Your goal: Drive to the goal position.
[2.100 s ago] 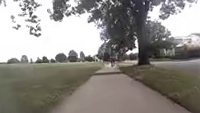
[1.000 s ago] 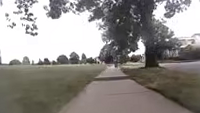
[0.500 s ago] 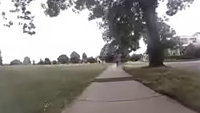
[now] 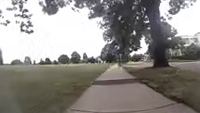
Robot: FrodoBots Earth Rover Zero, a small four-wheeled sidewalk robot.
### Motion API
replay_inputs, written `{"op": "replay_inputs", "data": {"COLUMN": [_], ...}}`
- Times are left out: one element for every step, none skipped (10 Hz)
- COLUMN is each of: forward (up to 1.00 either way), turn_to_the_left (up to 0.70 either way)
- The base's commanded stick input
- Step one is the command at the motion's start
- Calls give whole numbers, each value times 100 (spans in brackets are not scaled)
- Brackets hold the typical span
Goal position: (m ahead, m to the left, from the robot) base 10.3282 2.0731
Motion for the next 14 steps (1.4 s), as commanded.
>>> {"op": "replay_inputs", "data": {"forward": [70, 70, 70, 70, 70, 70, 70, 70, 70, 70, 70, 70, 70, 70], "turn_to_the_left": [-27, -2, 0, 0, 0, 0, 0, 0, 0, 0, 0, 0, 0, 0]}}
